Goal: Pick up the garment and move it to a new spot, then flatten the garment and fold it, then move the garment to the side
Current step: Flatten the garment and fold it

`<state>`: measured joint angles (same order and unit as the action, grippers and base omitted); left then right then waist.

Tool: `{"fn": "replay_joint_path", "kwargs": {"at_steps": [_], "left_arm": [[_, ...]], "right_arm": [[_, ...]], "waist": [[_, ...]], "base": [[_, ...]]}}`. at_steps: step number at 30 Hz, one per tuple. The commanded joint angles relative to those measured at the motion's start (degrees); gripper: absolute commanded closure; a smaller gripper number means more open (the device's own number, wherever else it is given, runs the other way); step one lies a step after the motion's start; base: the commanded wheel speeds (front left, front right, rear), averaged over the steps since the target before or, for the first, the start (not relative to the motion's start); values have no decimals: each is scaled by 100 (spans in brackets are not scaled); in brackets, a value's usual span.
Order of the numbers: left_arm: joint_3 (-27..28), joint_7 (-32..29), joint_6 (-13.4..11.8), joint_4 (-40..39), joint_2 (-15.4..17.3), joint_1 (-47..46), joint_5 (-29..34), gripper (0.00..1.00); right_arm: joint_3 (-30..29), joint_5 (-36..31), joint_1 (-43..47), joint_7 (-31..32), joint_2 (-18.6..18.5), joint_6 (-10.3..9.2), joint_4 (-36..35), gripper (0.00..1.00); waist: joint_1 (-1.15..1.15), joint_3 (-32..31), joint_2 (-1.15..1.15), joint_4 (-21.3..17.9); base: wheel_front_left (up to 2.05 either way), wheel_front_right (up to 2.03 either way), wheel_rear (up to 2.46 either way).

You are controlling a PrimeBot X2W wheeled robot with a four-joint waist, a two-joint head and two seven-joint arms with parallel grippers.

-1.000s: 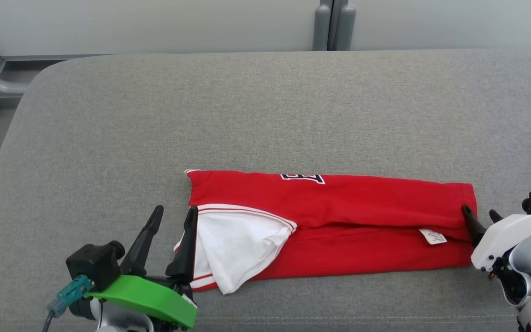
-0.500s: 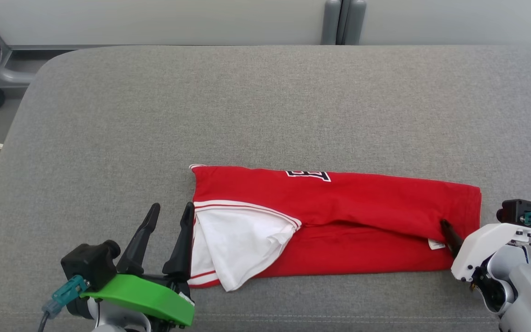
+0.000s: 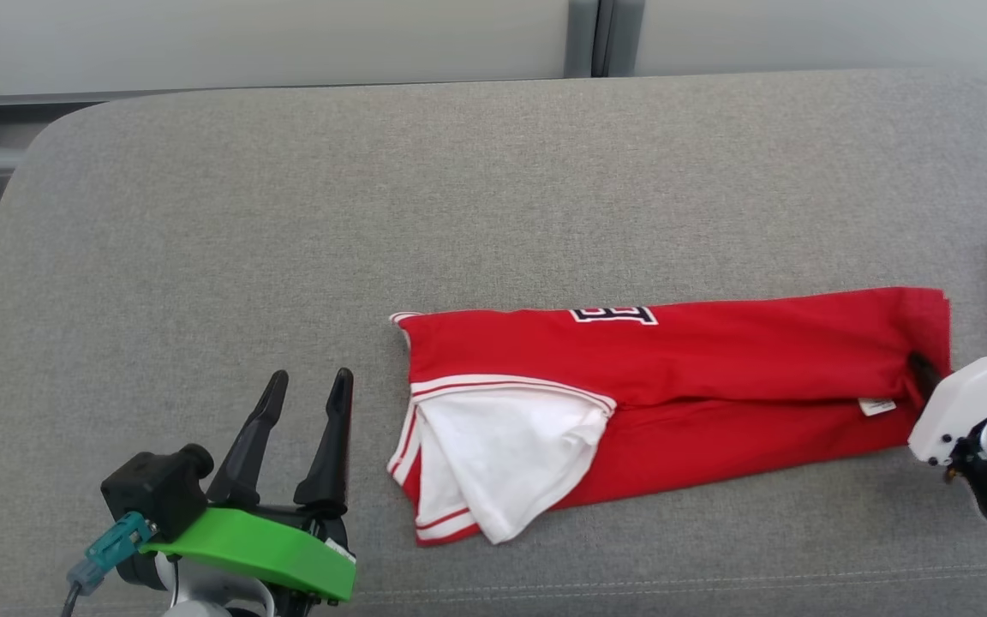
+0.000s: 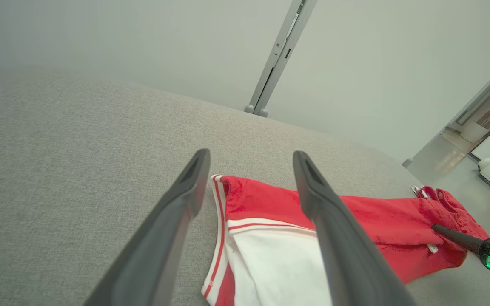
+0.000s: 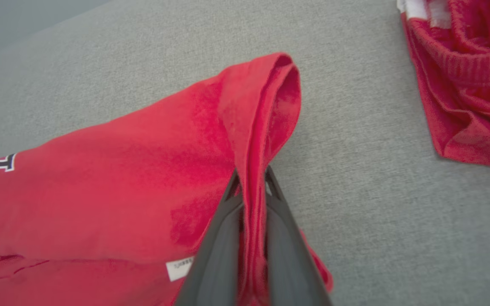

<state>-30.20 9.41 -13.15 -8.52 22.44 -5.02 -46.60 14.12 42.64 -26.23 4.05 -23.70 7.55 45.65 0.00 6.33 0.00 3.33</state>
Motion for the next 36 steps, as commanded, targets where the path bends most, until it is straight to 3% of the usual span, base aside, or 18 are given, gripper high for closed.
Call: {"fn": "replay_joint_path", "kwargs": {"at_steps": [1, 7, 12, 16, 22, 29, 32, 33, 36], "left_arm": [[5, 29, -17, -2, 17, -6, -14, 0], [-10, 43, -16, -21, 3, -46, -5, 0], [-7, 49, -24, -16, -6, -76, -14, 0], [-25, 63, -12, 18, -29, -81, -23, 0], [-35, 78, -16, 49, -47, -44, -51, 0], [-14, 96, -2, 30, -22, -4, -86, 0], [-11, 116, 24, 35, -21, -36, -91, 0], [-27, 125, 56, 50, -40, -86, -94, 0], [-46, 121, 82, 62, -49, -118, -96, 0]], "right_arm": [[-62, 32, -77, 38, -180, -12, -23, 100], [-403, -46, -175, 142, -733, -12, -38, 100], [-569, -36, -154, 317, -805, -11, -263, 100], [-511, 193, 13, 567, -653, -9, -897, 100], [-331, 380, 512, 1054, -503, -8, -2425, 100], [-316, 5, 1082, 1676, 15, -8, -3952, 100], [-246, -226, 1088, 1904, 327, -8, -4203, 100], [-144, -472, 978, 2066, 670, -8, -4207, 100], [-44, -733, 874, 2161, 1046, -8, -4014, 100]], "waist": [[0, -6, 0, -86], [0, 2, 0, -267], [0, 15, 0, -392], [0, -18, 0, -466], [0, -116, 0, -507], [0, -170, 0, -426], [0, -175, 0, -335], [0, -180, 0, -186], [0, -184, 0, -27]], "base": [[0, 0, 0], [0, 0, 0], [0, 0, 0], [0, 0, 0], [0, 0, 0], [0, 0, 0], [0, 0, 0], [0, 0, 0], [0, 0, 0]]}}
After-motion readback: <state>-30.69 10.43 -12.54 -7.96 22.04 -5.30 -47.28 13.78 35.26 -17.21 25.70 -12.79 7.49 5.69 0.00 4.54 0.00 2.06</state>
